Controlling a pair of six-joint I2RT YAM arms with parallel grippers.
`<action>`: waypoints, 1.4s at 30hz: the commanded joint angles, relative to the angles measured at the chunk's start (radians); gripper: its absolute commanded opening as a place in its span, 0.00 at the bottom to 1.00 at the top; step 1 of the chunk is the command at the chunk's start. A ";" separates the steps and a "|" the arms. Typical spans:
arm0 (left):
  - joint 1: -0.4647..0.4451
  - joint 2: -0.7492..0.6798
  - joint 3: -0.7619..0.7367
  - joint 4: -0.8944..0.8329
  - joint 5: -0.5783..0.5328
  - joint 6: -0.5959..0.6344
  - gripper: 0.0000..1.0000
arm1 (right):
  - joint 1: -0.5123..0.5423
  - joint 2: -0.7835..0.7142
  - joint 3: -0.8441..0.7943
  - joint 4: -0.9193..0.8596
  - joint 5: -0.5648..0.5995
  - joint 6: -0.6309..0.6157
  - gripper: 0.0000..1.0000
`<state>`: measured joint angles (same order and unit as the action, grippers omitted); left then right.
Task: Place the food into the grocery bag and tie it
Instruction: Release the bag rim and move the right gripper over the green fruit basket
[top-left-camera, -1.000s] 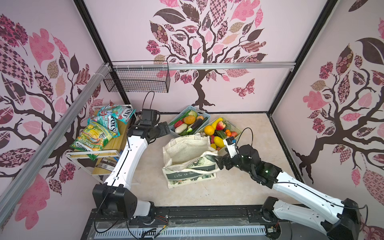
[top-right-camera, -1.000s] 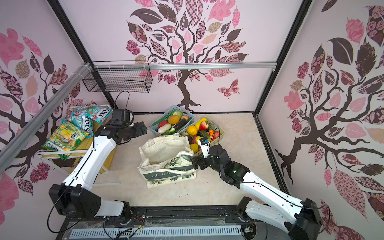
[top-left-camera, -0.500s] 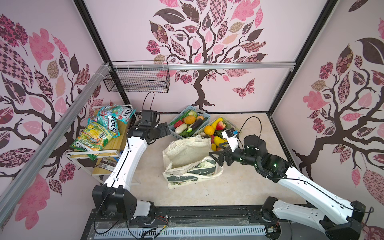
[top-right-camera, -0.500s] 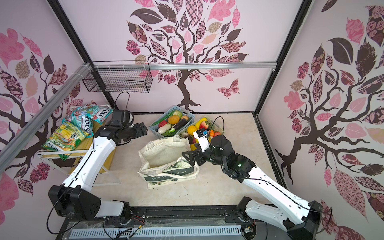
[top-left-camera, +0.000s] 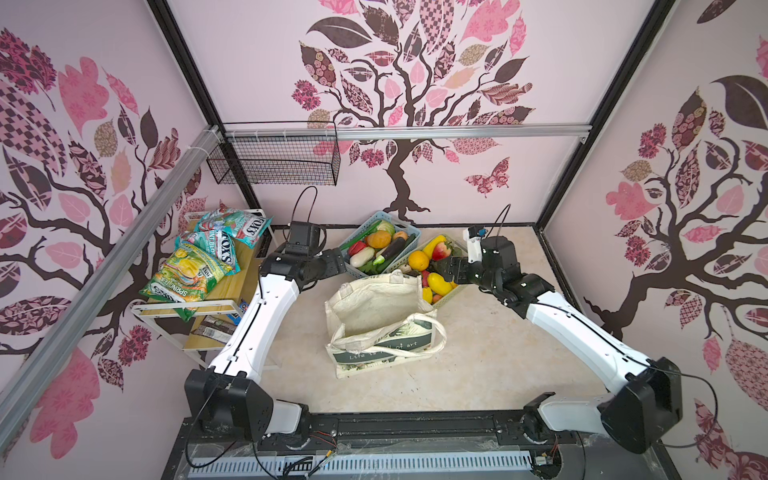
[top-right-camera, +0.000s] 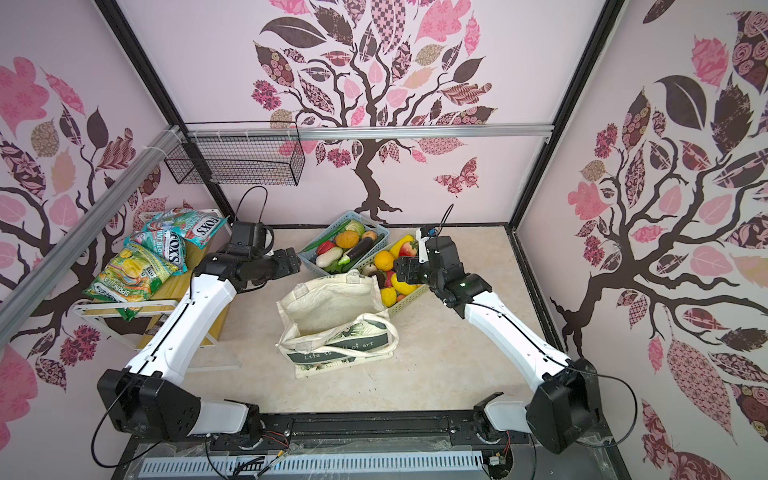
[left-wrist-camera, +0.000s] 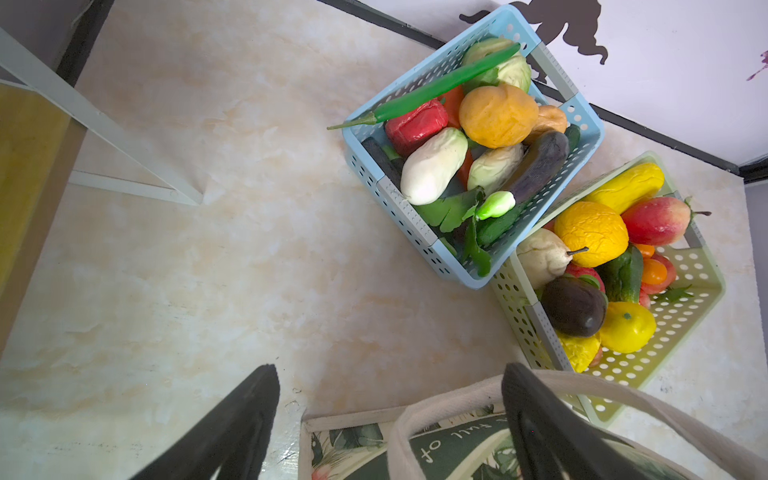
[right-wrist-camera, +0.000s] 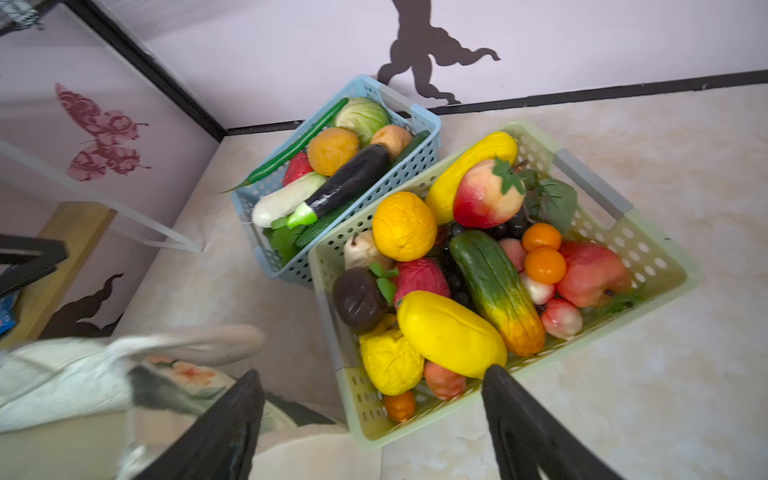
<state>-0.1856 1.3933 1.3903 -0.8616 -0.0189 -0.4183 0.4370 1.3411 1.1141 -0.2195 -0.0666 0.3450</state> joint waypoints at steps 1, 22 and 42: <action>-0.012 -0.020 -0.030 0.006 -0.010 -0.001 0.88 | -0.031 0.086 0.056 0.049 0.026 0.026 0.88; -0.031 -0.029 -0.026 -0.004 -0.078 -0.011 0.88 | -0.142 0.490 0.241 0.165 0.006 0.080 0.92; -0.051 -0.013 -0.028 0.023 -0.084 -0.035 0.88 | -0.181 0.651 0.357 0.213 -0.082 0.145 0.92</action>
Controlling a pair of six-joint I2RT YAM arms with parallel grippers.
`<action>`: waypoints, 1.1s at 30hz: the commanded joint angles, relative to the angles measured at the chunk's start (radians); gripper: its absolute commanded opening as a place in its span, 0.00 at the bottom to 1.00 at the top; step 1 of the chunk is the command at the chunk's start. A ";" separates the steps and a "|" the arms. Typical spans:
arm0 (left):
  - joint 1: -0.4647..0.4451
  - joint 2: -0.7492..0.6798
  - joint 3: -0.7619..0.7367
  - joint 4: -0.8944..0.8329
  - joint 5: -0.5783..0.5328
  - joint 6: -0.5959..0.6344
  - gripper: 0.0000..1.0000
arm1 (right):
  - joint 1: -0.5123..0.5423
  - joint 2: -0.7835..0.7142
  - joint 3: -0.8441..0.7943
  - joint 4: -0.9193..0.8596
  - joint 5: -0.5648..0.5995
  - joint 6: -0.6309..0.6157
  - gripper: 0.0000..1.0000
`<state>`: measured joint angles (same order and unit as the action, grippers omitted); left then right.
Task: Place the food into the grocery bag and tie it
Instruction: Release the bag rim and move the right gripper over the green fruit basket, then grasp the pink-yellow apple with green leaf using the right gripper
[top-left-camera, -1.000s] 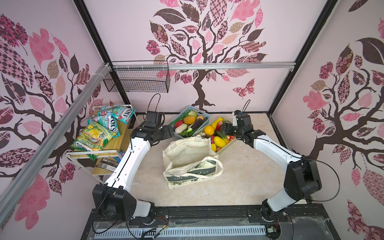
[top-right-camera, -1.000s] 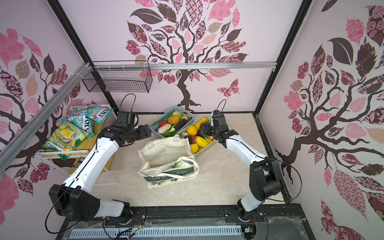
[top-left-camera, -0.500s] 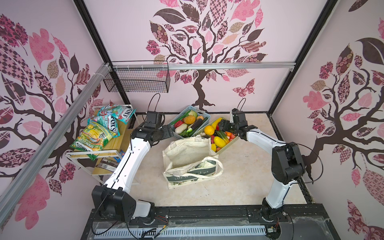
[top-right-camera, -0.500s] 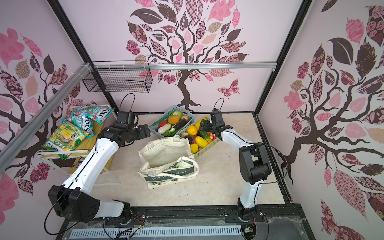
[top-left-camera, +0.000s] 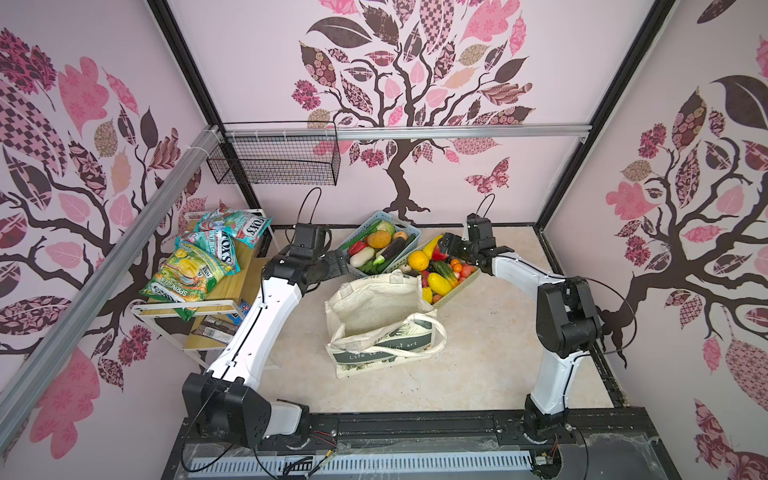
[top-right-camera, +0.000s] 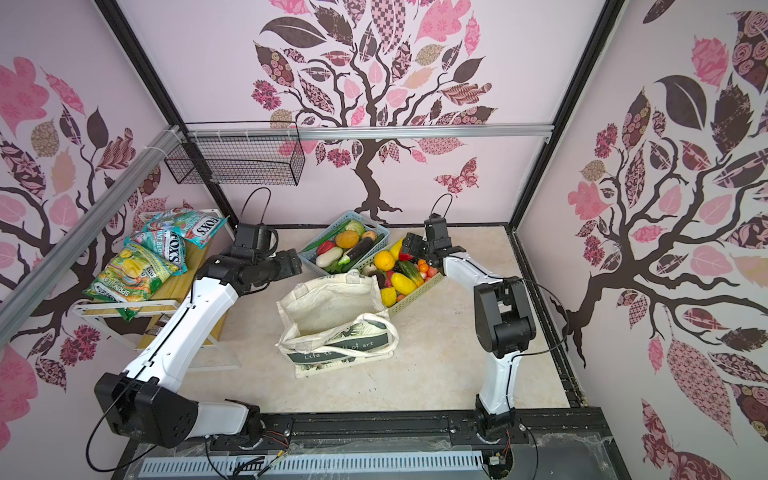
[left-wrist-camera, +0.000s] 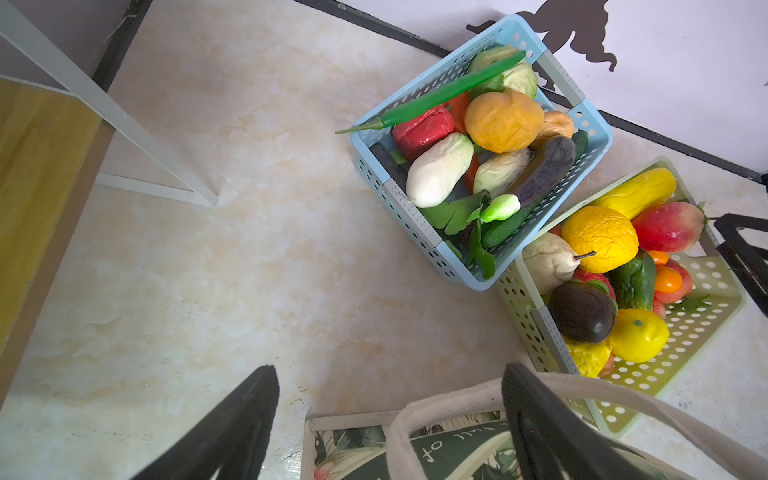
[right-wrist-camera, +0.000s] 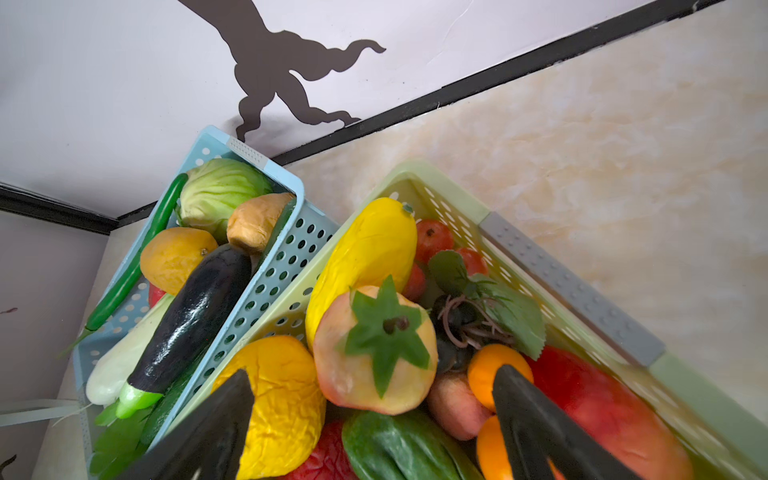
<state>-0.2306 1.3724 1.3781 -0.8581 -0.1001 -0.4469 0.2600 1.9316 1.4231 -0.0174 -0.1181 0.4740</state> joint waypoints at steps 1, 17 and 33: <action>-0.008 0.012 -0.013 0.021 -0.003 -0.004 0.88 | -0.004 0.072 0.058 0.014 -0.040 0.017 0.92; -0.009 0.019 0.004 0.024 -0.012 0.001 0.88 | 0.001 0.180 0.152 -0.028 -0.094 0.019 0.77; -0.009 0.028 0.036 0.025 0.004 -0.001 0.88 | 0.002 0.199 0.131 -0.041 -0.077 -0.008 0.65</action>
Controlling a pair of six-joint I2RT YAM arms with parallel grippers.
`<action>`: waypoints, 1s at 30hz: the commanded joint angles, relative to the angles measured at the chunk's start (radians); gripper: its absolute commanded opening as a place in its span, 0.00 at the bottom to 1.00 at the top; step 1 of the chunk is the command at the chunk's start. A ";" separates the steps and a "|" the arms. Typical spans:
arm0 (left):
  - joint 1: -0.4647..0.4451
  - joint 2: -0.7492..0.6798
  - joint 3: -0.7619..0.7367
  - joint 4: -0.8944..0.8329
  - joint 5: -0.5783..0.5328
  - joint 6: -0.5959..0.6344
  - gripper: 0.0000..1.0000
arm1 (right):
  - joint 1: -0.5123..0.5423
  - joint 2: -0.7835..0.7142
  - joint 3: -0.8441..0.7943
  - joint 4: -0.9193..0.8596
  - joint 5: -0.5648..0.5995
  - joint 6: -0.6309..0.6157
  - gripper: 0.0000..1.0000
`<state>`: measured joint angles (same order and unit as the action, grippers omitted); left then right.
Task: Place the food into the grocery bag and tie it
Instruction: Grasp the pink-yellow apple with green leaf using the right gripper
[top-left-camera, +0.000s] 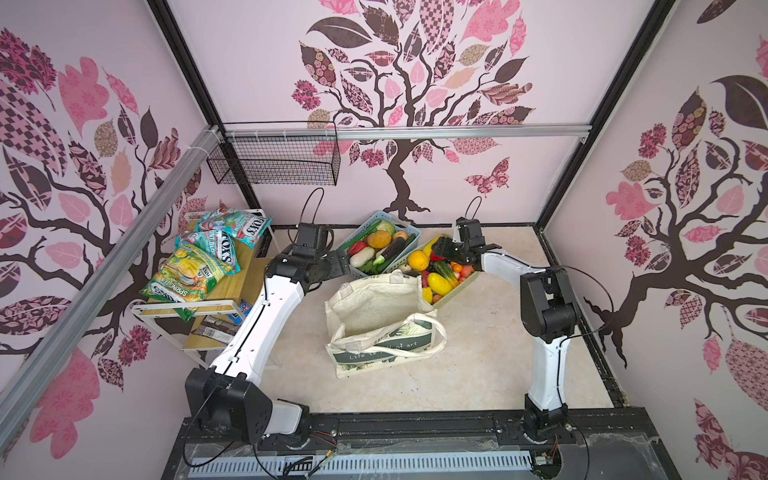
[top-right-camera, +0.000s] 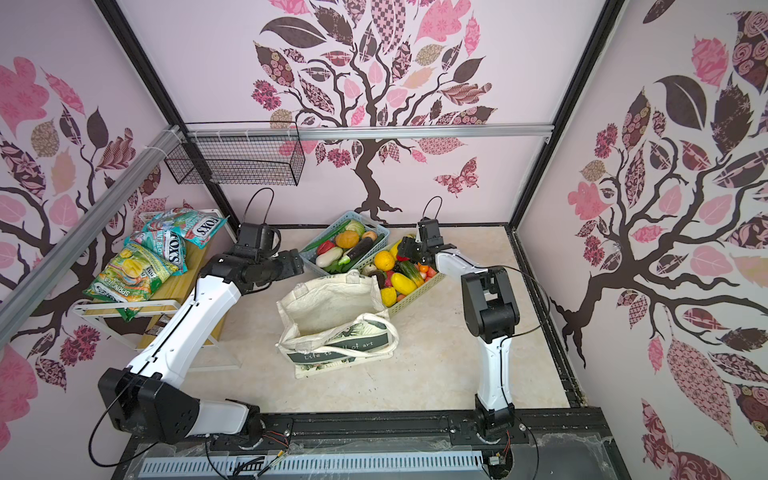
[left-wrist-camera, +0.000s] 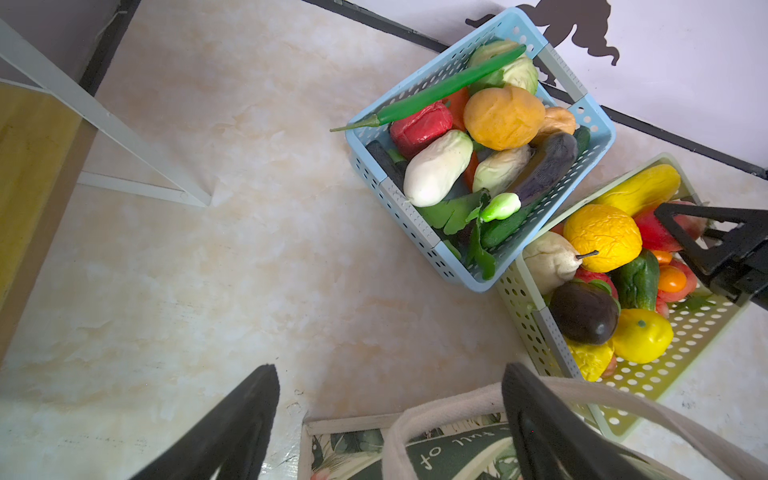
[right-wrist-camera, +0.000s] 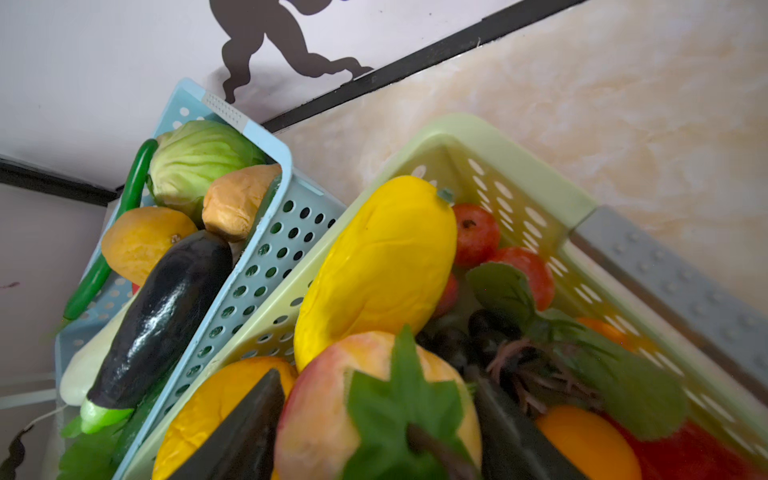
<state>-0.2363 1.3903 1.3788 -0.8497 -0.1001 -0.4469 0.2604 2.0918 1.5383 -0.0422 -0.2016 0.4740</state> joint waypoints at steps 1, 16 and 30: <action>-0.004 0.009 0.035 0.016 0.005 0.000 0.88 | 0.002 0.035 0.013 -0.016 0.008 -0.008 0.64; -0.003 -0.004 0.034 0.017 0.005 -0.003 0.88 | 0.003 -0.155 -0.048 -0.028 0.013 -0.054 0.59; -0.003 -0.018 0.018 0.018 0.008 -0.005 0.88 | 0.093 -0.386 -0.076 -0.071 0.006 -0.118 0.60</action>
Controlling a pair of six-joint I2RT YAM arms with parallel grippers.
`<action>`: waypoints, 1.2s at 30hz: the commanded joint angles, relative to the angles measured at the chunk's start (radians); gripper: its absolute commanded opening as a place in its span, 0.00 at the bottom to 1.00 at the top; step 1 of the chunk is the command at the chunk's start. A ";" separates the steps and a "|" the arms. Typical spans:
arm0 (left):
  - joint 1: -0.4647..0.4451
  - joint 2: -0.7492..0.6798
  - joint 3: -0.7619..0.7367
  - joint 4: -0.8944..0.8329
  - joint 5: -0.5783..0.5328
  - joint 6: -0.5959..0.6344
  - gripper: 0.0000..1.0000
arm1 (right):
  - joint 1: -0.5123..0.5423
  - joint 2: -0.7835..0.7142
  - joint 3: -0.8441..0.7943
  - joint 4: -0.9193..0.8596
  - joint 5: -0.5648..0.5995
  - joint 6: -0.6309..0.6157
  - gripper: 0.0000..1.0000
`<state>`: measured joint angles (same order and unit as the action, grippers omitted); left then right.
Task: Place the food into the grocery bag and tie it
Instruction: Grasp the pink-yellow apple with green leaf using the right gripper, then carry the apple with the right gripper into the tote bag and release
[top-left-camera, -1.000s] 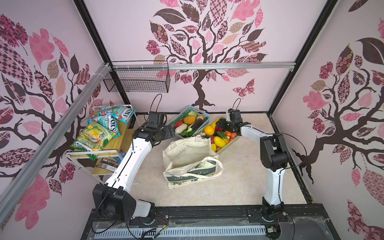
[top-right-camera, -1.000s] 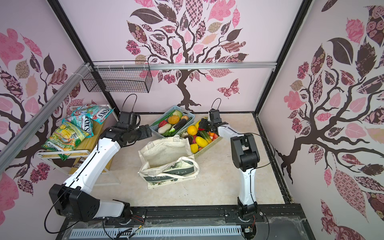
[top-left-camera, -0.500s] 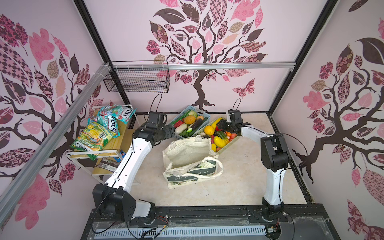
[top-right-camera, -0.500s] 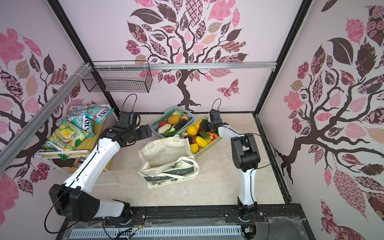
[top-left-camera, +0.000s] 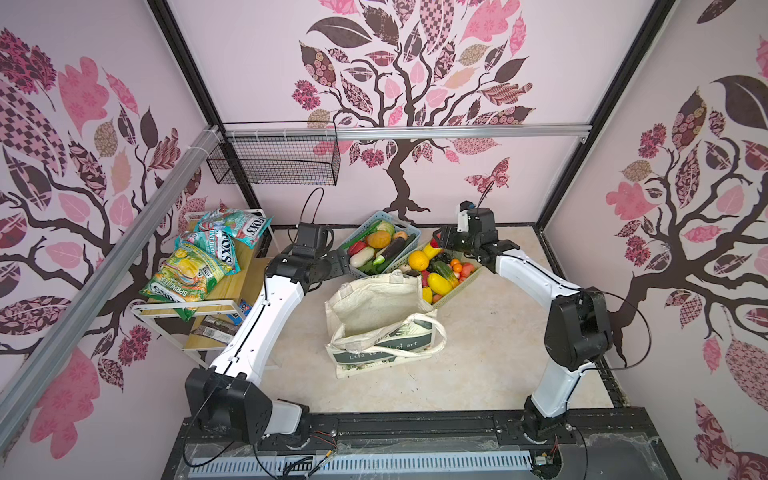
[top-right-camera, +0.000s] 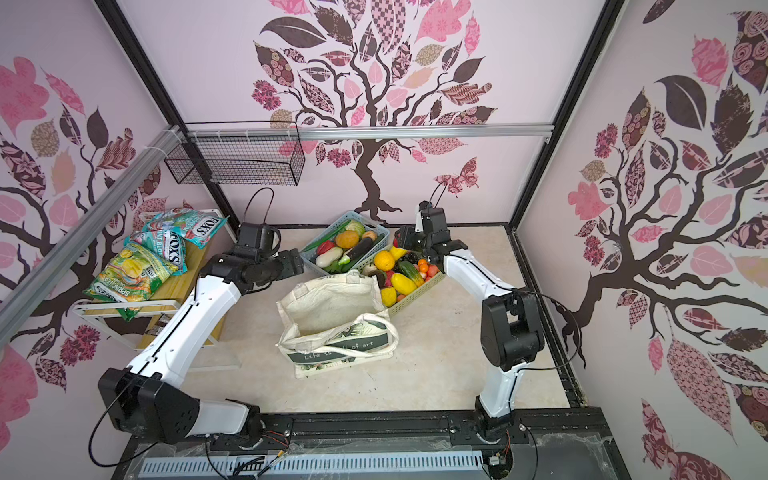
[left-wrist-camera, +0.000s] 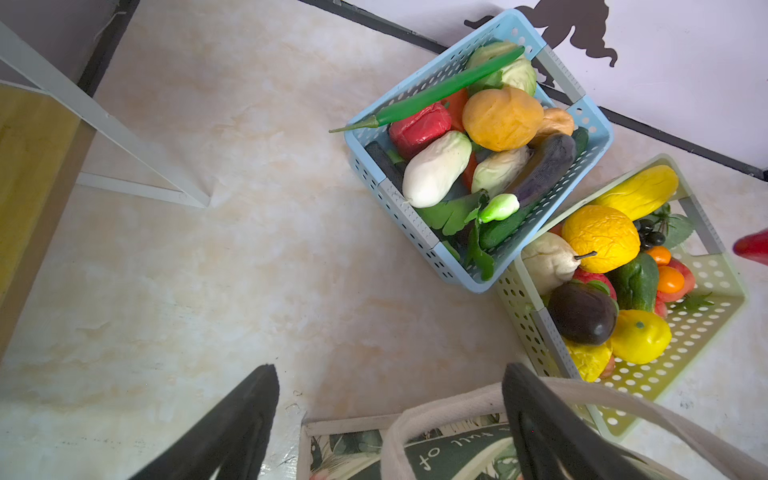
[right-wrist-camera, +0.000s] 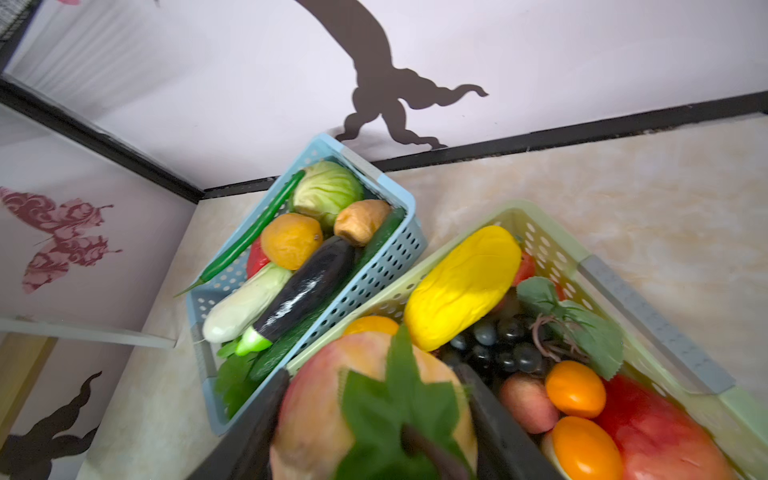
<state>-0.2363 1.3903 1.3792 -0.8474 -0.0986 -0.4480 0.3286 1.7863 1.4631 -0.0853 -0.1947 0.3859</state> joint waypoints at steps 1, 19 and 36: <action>-0.003 -0.019 0.014 0.019 0.008 -0.002 0.88 | 0.037 -0.101 -0.005 -0.031 -0.002 -0.035 0.60; -0.003 -0.036 -0.030 0.047 0.026 -0.012 0.88 | 0.307 -0.397 -0.116 -0.064 0.008 -0.065 0.61; -0.003 -0.044 -0.028 0.049 0.014 -0.010 0.89 | 0.521 -0.340 -0.210 -0.078 0.069 -0.090 0.62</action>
<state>-0.2363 1.3716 1.3769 -0.8127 -0.0814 -0.4522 0.8337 1.4170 1.2530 -0.1543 -0.1448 0.3161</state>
